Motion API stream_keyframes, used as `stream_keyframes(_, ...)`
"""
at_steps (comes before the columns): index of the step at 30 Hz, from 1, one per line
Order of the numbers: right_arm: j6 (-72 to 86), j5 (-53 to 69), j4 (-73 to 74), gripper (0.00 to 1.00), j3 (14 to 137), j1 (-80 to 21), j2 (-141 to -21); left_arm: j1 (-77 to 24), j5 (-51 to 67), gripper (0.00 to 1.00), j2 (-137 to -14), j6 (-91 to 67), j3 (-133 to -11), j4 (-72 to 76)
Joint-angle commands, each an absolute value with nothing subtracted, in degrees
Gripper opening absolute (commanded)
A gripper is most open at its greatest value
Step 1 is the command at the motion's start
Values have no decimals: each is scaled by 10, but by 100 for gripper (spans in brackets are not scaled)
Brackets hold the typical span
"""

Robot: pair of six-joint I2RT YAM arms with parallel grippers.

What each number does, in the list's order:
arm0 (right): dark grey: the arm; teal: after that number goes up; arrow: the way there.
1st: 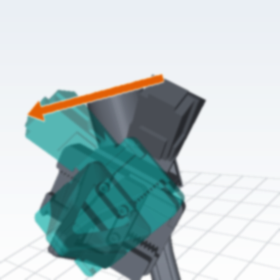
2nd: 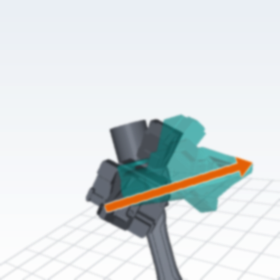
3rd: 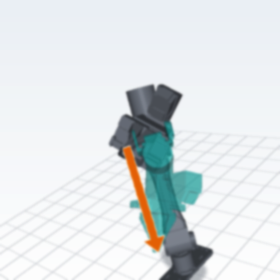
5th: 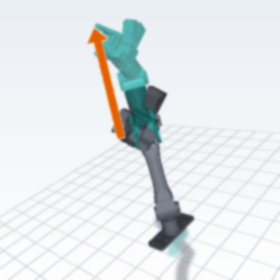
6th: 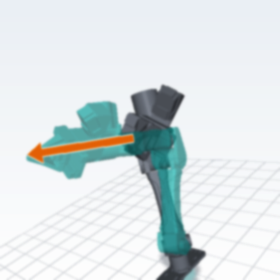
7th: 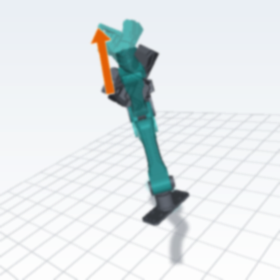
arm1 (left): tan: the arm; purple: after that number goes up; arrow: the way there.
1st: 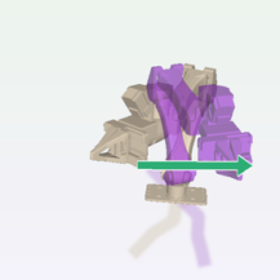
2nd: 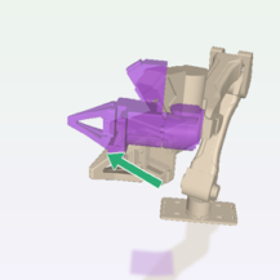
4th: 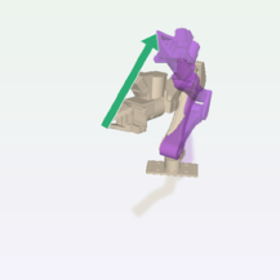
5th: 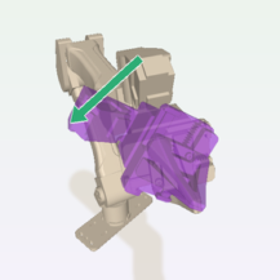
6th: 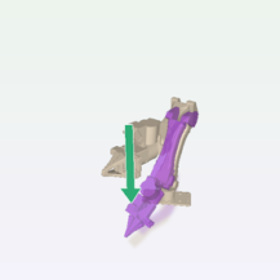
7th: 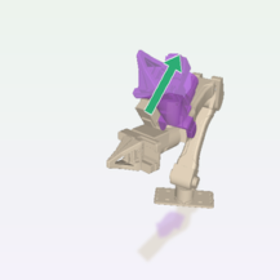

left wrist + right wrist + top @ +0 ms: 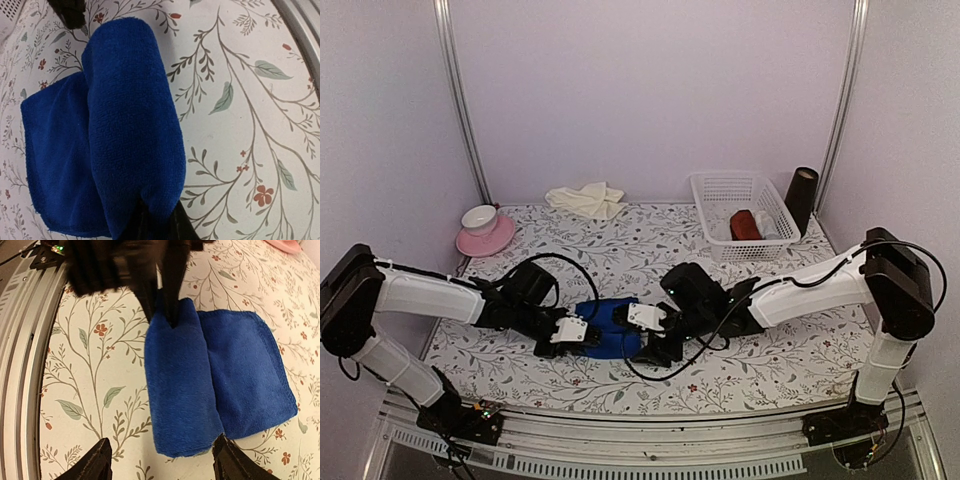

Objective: Roll the towels
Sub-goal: Roll the towel at the center of the board.

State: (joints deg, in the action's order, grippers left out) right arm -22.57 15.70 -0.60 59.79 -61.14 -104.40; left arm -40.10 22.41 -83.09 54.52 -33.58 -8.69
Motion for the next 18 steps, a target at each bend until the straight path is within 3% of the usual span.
stream_keyframes(1,-281,109,-92,70,557,-648,-1023,-375,295,10,-870,538,-366,-190)
stream_keyframes(18,-332,37,-126,72,583,-688,-1068,-305,381,14,-981,561,-475,-321)
